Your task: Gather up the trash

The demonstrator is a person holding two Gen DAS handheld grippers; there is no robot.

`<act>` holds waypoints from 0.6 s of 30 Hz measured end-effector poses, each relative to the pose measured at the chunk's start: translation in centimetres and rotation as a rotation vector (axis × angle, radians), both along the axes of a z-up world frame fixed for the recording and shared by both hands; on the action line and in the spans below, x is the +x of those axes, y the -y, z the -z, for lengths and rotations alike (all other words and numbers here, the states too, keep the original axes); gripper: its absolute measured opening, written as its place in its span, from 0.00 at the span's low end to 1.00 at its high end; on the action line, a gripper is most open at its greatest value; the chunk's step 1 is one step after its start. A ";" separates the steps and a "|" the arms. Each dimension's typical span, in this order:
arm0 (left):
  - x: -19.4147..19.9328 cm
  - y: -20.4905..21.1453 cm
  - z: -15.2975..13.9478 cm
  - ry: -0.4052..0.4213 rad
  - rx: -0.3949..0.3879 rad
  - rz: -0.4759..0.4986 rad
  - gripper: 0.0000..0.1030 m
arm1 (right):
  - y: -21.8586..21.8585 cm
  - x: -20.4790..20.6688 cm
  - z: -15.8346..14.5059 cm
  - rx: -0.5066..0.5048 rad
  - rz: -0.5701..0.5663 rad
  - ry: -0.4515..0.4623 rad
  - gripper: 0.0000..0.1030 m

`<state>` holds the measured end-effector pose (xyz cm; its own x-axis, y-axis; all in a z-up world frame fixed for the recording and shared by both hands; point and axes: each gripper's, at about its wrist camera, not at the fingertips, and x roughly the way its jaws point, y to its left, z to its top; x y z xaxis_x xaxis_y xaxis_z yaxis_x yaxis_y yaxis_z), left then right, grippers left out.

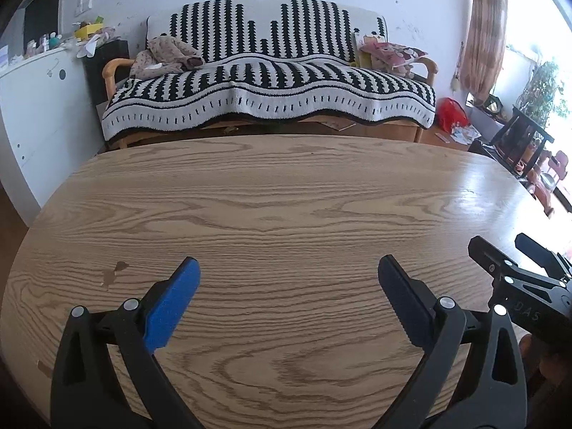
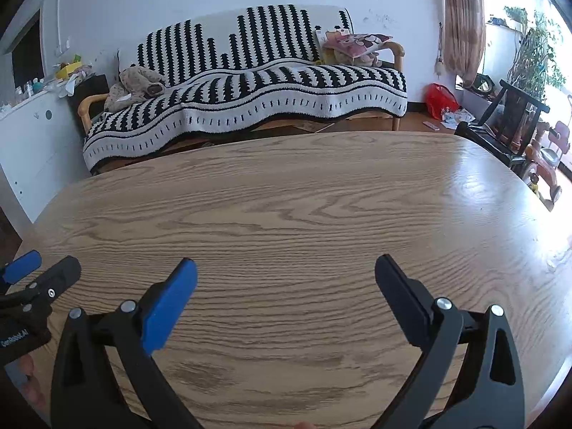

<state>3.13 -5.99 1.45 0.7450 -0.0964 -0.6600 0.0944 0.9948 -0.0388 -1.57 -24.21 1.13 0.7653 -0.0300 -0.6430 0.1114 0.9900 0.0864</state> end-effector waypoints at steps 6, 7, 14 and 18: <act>0.0 0.5 0.0 -0.002 0.010 0.012 0.94 | 0.4 -0.1 0.0 0.010 -0.002 -0.006 0.93; 0.1 0.5 0.1 -0.003 0.010 0.013 0.94 | 0.4 -0.1 0.1 0.010 -0.002 -0.006 0.93; 0.1 0.6 0.2 -0.010 0.007 0.018 0.94 | 0.2 0.0 0.3 0.008 -0.012 -0.015 0.93; 0.1 0.6 0.3 -0.016 0.005 0.023 0.94 | 0.1 -0.1 0.4 0.004 -0.019 -0.017 0.93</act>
<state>3.22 -6.61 1.17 0.7319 -0.1097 -0.6725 0.1164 0.9926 -0.0352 -1.66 -24.31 0.76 0.7547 -0.0130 -0.6560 0.0942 0.9916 0.0888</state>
